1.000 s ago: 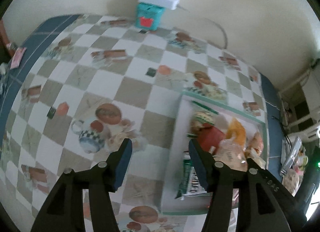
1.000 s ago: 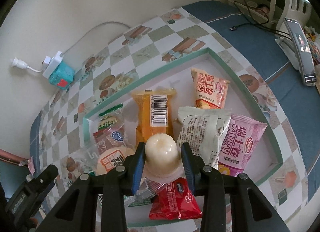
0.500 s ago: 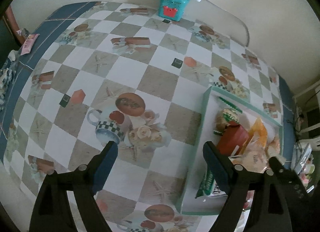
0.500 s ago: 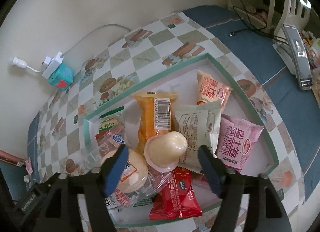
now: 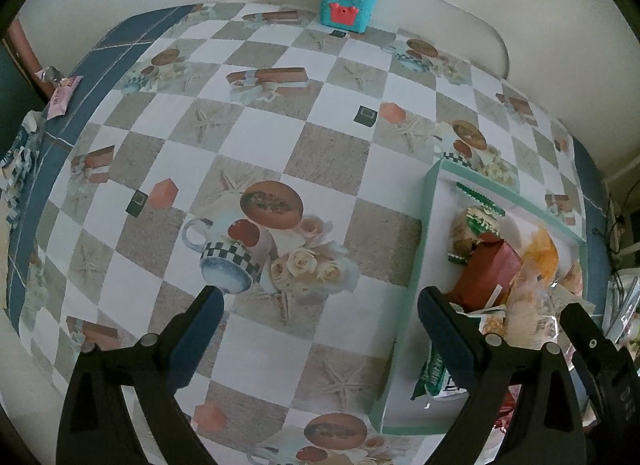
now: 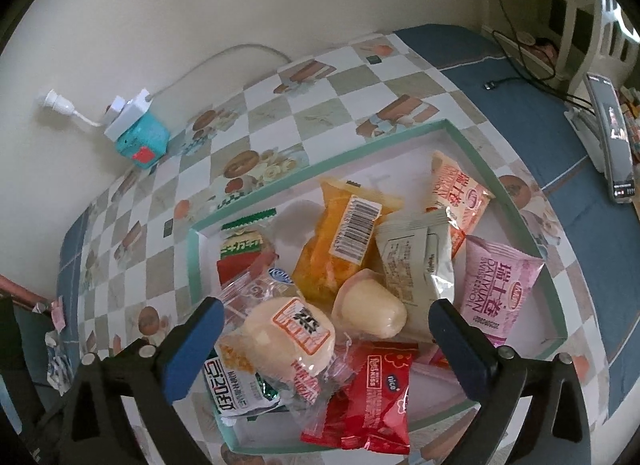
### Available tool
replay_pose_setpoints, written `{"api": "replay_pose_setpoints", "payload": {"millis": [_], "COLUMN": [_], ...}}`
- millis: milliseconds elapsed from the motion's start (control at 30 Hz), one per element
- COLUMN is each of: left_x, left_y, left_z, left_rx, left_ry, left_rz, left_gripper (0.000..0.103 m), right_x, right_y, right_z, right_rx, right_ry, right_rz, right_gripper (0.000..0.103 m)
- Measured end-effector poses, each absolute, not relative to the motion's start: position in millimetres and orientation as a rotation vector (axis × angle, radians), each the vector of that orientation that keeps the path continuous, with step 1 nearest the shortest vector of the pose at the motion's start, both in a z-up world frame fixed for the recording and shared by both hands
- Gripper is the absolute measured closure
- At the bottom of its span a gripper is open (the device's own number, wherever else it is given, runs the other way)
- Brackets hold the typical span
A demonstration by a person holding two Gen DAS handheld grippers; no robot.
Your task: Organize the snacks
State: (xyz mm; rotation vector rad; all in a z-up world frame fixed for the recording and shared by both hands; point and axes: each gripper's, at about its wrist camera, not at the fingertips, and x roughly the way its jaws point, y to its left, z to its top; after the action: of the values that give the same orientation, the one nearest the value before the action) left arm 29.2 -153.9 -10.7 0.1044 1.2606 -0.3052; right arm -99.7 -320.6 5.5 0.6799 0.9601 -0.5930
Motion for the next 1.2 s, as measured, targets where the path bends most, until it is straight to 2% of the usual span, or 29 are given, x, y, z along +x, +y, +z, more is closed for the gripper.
{"api": "replay_pose_setpoints", "payload": {"millis": [567, 1200], "left_x": [-2.5, -52.6], "left_y": [-121.9, -59.0], "left_z": [7.0, -11.9], "left_rx": [0.221, 0.272], "left_ry": [1.157, 1.201], "left_rz": [-0.23, -0.166], "left_gripper": [0.005, 0.005], "right_x": [-104.6, -160.0], "right_y": [-255.0, -200.0], "right_z": [16.3, 10.3], "right_rx": [0.525, 0.458], "right_ry": [0.985, 1.032], "right_rz": [-0.566, -0.562], "right_gripper": [0.0, 0.0]}}
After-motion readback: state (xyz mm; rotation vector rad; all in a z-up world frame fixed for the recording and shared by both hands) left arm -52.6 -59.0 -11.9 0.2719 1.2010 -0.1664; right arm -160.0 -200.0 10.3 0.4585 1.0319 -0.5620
